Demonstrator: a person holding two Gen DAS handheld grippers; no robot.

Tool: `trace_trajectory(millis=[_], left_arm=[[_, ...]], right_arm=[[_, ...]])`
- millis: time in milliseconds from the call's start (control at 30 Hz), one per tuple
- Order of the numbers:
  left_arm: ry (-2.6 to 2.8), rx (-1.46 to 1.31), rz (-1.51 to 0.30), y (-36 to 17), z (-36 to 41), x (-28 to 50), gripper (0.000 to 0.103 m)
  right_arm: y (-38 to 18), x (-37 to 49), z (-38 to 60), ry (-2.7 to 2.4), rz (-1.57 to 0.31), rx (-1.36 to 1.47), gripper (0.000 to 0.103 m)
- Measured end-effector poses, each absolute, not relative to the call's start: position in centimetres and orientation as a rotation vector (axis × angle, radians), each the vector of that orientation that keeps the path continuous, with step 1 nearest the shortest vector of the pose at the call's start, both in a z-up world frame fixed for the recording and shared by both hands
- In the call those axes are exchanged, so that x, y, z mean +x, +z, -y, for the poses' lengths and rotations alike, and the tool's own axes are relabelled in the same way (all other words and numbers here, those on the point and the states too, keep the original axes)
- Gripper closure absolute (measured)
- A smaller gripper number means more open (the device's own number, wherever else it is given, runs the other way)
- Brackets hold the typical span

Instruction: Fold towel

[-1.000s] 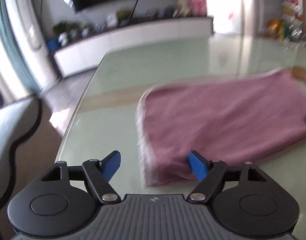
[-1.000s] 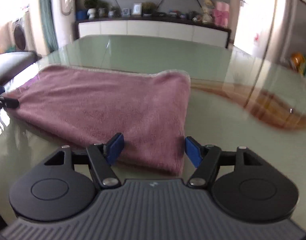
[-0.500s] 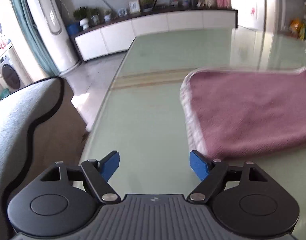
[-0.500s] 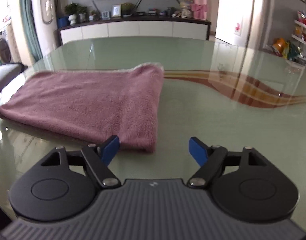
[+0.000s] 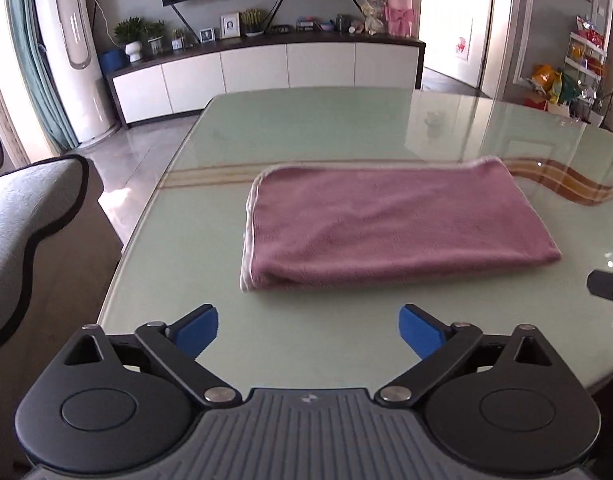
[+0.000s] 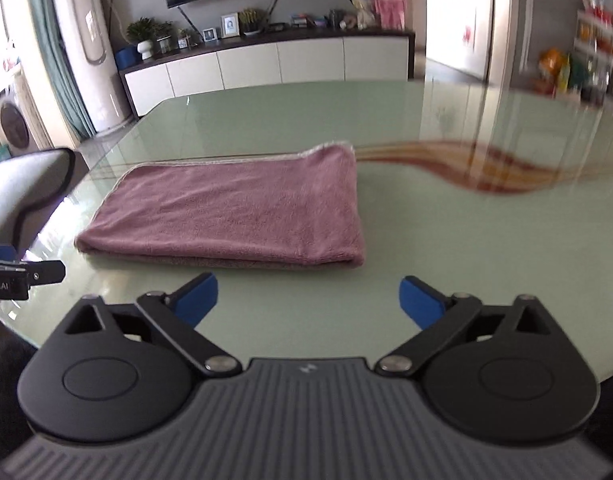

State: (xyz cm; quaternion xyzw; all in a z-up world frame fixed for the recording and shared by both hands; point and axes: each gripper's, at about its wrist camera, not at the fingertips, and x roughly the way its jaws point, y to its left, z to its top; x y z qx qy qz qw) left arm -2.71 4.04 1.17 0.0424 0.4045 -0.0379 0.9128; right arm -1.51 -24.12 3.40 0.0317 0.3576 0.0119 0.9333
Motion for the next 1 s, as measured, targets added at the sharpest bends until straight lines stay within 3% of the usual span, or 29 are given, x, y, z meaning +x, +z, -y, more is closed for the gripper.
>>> trace_trajectory(millis=[433, 1000], left_arm=[[-0.043, 0.171, -0.813, 2.6, -2.9, -7.1, 0.001], [-0.119, 0.183, -0.784, 2.6, -1.1, -6.8, 0.0]], right_arm=[[4.4, -4.7, 23.4, 0.03, -0.745, 0.079, 0.0], [4.5, -4.7, 24.0, 0.036, -0.731, 0.096, 0.0]])
